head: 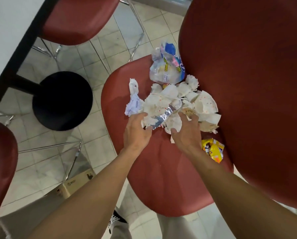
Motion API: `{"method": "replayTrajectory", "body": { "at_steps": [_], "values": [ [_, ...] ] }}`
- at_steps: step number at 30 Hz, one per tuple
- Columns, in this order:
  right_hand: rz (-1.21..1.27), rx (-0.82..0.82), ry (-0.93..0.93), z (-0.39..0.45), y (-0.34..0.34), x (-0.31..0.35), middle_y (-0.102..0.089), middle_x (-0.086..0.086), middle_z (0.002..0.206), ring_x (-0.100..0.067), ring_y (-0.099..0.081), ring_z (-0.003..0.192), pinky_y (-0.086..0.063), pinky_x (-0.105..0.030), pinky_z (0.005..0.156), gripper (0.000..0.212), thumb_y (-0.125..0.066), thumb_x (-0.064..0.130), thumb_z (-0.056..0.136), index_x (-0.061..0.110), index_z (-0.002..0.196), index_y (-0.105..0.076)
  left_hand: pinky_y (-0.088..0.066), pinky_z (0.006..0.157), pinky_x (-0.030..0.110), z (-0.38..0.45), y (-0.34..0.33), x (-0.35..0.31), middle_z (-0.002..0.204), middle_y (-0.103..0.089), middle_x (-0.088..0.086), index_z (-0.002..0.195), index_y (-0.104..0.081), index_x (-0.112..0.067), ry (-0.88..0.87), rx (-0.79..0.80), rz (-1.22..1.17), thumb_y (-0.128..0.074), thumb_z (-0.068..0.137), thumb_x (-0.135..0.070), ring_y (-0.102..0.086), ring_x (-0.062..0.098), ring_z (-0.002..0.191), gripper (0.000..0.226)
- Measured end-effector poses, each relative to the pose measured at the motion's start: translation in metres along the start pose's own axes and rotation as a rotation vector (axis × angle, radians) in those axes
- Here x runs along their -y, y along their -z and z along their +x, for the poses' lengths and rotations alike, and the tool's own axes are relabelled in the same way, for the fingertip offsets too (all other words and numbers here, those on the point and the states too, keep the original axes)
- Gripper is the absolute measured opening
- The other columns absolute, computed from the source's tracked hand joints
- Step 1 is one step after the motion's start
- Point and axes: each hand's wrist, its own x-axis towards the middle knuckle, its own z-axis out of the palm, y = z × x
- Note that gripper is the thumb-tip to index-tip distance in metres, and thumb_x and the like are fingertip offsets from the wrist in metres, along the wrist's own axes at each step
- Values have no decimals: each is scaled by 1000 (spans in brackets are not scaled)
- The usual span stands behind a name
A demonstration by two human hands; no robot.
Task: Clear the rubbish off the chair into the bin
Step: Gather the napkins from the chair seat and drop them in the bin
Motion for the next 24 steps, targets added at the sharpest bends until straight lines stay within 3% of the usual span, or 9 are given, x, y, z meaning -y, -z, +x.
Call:
{"method": "replayTrajectory", "body": {
  "at_steps": [4,7,12,16,24],
  "values": [
    [-54,49,-19,28,-6,-8,-33,-12,140,-32,-34,131,-37,-43,108,64,-63,27,86,25,144,-35,-50,82,41,35,-16,-14,136,-43,-1,134,-47,-28,-109,-12,115,-69,81,-37,-51,22,118,58],
    [-97,114,-20,43,-11,-17,-44,-12,131,-30,-43,124,-42,-40,101,59,-59,20,87,22,142,-38,-47,81,36,55,-29,-23,133,-43,6,140,-40,-26,-107,-22,159,-67,85,-34,-51,21,116,61],
    [-60,131,-36,47,-8,-24,-62,-11,114,-30,-58,106,-47,-35,79,30,-53,10,86,13,113,-65,-33,81,14,67,-33,-25,120,-53,11,125,-60,-13,7,5,117,-68,86,-21,-57,23,105,40],
    [9,105,-71,35,-1,-24,-64,-9,118,-28,-60,107,-47,-33,84,32,-54,13,87,18,115,-66,-33,75,9,51,-23,-21,108,-64,12,109,-70,-11,28,-10,89,-70,85,-21,-62,20,96,27],
    [38,16,-51,-13,23,-8,-64,-7,116,-26,-60,105,-47,-33,84,28,-56,16,88,20,113,-67,-35,79,12,-9,5,-28,109,-66,9,104,-72,-10,46,-38,23,-70,85,-18,-61,21,98,21]
  ]
}}
